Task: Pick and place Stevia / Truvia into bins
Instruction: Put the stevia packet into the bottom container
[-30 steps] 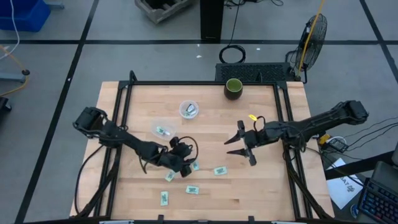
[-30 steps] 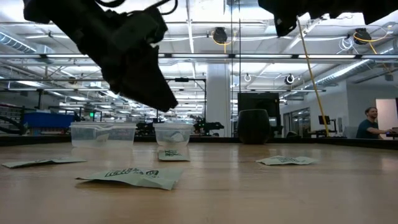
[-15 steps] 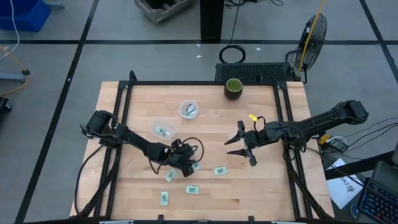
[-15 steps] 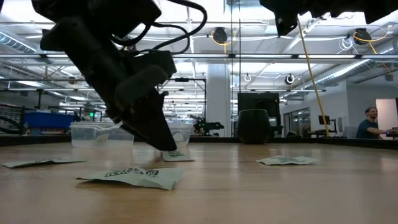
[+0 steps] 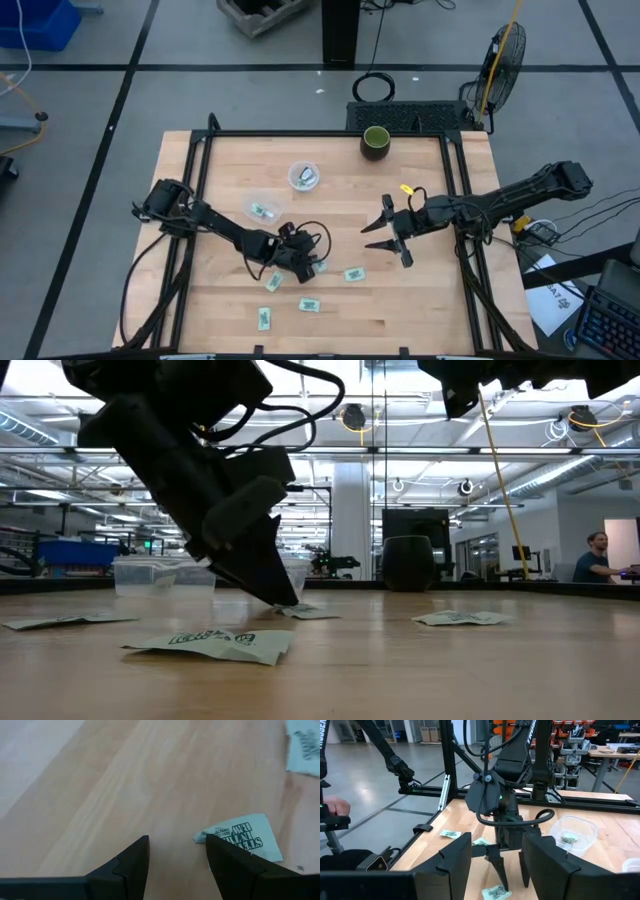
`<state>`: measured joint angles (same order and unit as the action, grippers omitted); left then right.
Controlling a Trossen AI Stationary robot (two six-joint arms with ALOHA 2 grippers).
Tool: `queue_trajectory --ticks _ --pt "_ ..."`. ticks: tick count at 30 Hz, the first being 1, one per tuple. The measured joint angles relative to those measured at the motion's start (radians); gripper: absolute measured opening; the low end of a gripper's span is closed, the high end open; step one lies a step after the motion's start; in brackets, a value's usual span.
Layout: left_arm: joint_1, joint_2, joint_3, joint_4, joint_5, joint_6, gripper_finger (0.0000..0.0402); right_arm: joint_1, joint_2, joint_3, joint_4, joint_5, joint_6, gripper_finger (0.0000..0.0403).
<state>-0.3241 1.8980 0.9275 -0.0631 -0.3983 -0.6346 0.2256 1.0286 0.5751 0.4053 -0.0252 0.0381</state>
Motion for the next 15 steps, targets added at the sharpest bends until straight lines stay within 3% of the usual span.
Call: queue_trajectory --ticks 7,15 --pt "0.000 -0.032 -0.005 -0.021 -0.035 -0.002 0.0200 0.000 0.000 0.000 -0.007 -0.001 0.002 0.0169" --pt "-0.034 -0.150 -0.007 -0.002 -0.090 -0.003 0.0200 0.000 0.000 0.001 -0.023 -0.001 0.002 0.0169"
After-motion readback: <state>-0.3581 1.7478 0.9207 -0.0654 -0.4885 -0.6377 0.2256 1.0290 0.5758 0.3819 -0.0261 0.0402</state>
